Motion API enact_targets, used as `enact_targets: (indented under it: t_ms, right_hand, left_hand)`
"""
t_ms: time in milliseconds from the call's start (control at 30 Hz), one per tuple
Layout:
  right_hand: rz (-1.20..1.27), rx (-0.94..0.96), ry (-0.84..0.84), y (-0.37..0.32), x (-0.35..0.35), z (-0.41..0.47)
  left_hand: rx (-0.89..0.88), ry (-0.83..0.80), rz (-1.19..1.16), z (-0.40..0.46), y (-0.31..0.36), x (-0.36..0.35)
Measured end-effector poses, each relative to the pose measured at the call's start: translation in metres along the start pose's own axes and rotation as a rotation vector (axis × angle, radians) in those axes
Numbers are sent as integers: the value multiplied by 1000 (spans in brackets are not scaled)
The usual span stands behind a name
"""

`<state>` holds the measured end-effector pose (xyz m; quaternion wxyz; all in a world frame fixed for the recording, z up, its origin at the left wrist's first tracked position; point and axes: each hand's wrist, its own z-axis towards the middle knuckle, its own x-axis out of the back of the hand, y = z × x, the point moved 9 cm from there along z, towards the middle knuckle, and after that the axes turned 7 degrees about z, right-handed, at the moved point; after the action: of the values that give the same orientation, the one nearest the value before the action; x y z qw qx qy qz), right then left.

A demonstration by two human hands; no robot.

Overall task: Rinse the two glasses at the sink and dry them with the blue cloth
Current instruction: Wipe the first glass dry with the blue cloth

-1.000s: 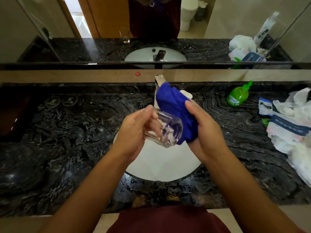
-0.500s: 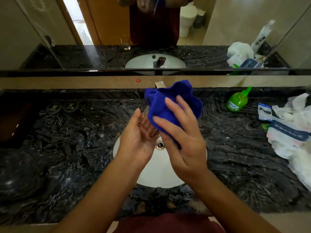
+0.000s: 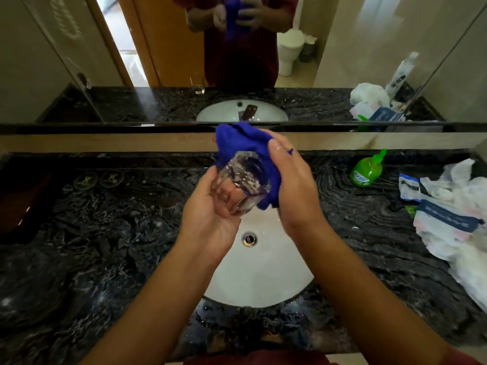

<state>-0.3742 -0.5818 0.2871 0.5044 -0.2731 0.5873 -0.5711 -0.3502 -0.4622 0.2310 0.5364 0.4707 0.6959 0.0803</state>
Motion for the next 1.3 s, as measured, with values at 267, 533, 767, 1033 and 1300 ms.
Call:
enact_targets:
  t_ms: [267, 533, 767, 1033, 1300]
  right_hand:
    - [180, -300, 213, 64, 4, -36]
    - [93, -70, 177, 38, -8, -65]
    - [-345, 483, 87, 0, -35, -90]
    - [-811, 714, -214, -15, -53, -75]
    - [-564, 40, -293, -18, -18, -18]
  left_hand:
    - [-46, 4, 92, 0, 6, -4]
    - [-150, 244, -5, -1, 7, 15]
    - [-259, 219, 203, -13, 13, 15]
    - [-376, 203, 404, -21, 32, 18]
    - [-437, -82, 797, -34, 7, 2]
